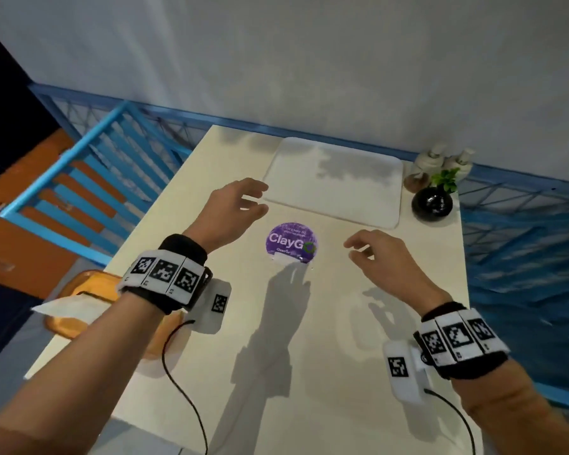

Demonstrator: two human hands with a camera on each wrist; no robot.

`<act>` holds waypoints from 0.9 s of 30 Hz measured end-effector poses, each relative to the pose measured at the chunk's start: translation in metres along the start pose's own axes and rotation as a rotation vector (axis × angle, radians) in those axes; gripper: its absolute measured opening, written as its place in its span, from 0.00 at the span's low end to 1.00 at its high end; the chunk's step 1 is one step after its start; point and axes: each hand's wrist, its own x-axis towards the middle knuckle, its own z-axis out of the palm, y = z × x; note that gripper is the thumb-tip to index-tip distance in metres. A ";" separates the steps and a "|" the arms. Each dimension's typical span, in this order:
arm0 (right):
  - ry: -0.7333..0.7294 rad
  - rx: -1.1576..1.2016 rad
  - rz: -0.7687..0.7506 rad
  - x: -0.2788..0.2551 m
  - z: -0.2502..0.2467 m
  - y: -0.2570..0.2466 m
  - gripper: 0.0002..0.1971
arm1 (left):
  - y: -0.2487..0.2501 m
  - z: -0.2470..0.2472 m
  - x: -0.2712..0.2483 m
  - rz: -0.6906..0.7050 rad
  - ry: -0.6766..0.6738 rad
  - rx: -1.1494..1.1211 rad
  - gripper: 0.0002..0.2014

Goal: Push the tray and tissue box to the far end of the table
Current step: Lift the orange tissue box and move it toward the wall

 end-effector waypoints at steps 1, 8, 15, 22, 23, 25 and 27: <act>-0.013 0.021 -0.026 -0.008 0.006 -0.012 0.10 | -0.002 -0.011 -0.019 -0.001 0.021 0.019 0.19; -0.144 0.179 -0.169 -0.039 0.068 -0.100 0.12 | -0.055 -0.088 -0.124 -0.084 0.217 0.059 0.16; -0.297 0.214 -0.117 -0.019 0.158 -0.164 0.15 | -0.165 -0.143 -0.158 -0.334 0.476 -0.011 0.16; -0.473 0.341 0.258 0.004 0.233 -0.188 0.31 | -0.280 -0.147 -0.161 -0.720 0.349 -0.334 0.22; -0.490 0.375 0.311 0.006 0.241 -0.188 0.33 | -0.290 -0.143 -0.160 -0.765 0.292 -0.442 0.24; -0.523 0.443 0.389 0.008 0.255 -0.186 0.35 | -0.302 -0.136 -0.158 -0.830 0.183 -0.619 0.27; -0.559 0.494 0.441 0.008 0.266 -0.185 0.34 | -0.311 -0.130 -0.156 -0.857 0.057 -0.705 0.31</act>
